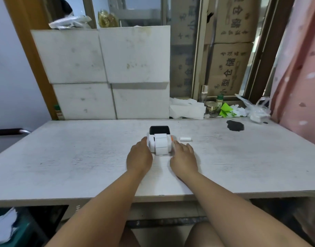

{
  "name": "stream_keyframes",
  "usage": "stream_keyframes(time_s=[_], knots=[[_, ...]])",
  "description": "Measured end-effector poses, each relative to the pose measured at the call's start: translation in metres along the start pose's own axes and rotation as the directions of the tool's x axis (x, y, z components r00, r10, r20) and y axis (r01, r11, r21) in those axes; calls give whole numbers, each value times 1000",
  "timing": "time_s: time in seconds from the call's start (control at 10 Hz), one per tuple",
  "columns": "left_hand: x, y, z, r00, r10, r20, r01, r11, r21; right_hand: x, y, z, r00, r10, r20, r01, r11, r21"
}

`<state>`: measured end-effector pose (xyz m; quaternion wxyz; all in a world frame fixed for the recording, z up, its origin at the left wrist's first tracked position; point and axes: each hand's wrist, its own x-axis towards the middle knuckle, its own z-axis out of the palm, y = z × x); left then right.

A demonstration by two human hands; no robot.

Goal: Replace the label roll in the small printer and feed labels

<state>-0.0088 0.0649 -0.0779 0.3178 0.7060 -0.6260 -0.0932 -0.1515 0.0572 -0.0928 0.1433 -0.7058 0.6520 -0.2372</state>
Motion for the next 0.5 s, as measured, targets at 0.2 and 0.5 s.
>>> stream_keyframes(time_s=[0.2,0.5], knots=[[-4,8,-1,991,122,48,-132,916,378,-2,-11,-20,990,-138,-1,134,961,-243],[18,44,-46,984,175,28,-167,859,483,25,-48,-72,974,-228,9,219,918,-331]])
